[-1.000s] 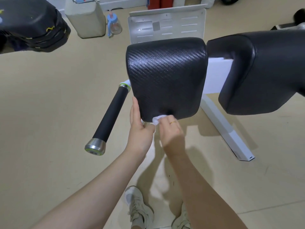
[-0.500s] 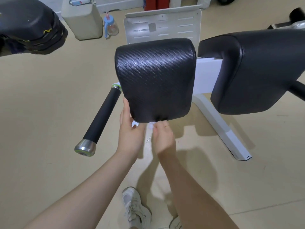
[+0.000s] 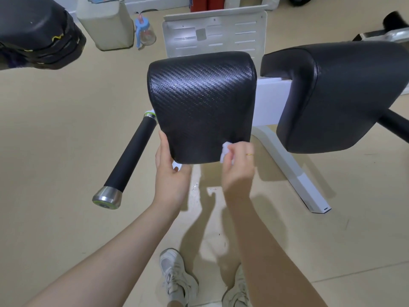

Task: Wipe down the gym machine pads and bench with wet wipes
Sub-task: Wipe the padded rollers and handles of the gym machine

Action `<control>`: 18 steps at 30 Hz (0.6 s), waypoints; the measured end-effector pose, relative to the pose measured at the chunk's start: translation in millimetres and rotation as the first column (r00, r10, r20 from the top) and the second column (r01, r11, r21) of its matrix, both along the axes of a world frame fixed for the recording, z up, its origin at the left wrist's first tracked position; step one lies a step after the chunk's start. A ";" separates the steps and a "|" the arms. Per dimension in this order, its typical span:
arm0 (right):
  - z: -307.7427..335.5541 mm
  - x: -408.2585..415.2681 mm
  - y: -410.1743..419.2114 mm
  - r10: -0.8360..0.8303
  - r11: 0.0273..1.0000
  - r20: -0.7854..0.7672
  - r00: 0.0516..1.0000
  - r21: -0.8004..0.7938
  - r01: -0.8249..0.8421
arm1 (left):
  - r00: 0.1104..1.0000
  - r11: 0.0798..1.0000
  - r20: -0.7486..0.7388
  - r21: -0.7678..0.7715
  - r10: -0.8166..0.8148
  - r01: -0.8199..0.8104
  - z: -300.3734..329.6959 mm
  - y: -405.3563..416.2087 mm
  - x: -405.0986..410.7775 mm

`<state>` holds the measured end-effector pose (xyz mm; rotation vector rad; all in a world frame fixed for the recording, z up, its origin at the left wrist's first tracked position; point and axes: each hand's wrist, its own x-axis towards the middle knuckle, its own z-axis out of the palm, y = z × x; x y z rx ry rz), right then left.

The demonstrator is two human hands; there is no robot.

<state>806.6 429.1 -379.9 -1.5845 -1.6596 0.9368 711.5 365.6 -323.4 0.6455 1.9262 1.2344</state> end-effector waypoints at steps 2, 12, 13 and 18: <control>-9.0 -9.7 -17.5 0.114 0.987 0.056 0.992 -0.122 -0.106 | 1.000 1.000 0.003 -0.002 -0.012 0.012 -0.3 0.0 -0.7; -6.1 18.4 9.3 -0.201 0.945 0.026 0.979 0.267 0.187 | 1.000 1.000 0.020 -0.013 0.000 0.000 -0.7 0.4 0.3; -10.2 9.6 3.4 -0.119 0.960 0.068 0.991 0.263 0.097 | 1.000 1.000 0.022 -0.008 0.002 -0.002 -1.4 -0.3 0.2; 5.0 -15.2 -49.5 0.209 0.976 -0.115 0.971 -0.037 -0.215 | 0.991 0.998 0.117 0.000 -0.056 0.057 16.1 -2.6 -10.4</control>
